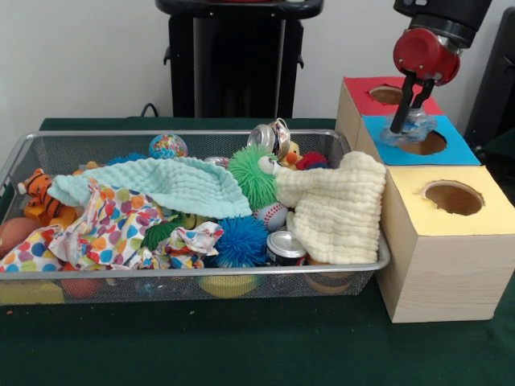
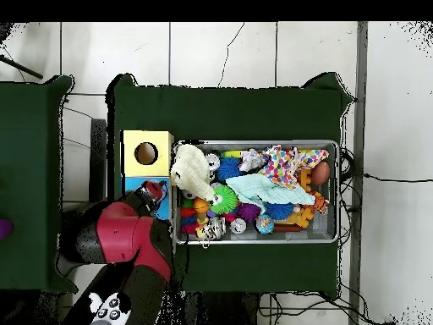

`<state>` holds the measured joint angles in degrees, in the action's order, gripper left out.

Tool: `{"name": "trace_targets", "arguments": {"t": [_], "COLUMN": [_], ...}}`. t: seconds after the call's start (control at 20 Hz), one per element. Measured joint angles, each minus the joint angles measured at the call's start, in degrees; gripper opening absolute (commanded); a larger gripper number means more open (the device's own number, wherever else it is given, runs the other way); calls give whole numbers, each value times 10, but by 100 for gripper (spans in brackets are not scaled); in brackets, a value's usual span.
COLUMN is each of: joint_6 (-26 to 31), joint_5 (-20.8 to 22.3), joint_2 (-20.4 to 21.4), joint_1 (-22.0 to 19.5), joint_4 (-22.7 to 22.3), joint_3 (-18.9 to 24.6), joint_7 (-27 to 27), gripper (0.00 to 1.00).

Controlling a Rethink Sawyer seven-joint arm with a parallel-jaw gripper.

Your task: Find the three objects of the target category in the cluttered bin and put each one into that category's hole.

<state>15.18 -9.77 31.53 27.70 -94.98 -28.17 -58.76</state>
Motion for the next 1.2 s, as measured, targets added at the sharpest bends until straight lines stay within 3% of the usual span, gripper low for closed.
{"name": "trace_targets", "arguments": {"t": [0.7, 0.75, 1.2], "joint_6": [0, 0, 0], "joint_5": [-1, -2, -6], "joint_2": [-5, -7, -7], "joint_1": [6, 6, 9], "joint_4": [0, 1, 2], "joint_3": [-15, -15, -17], "joint_7": [-22, -22, -24], "gripper": [0, 100, 100]}}
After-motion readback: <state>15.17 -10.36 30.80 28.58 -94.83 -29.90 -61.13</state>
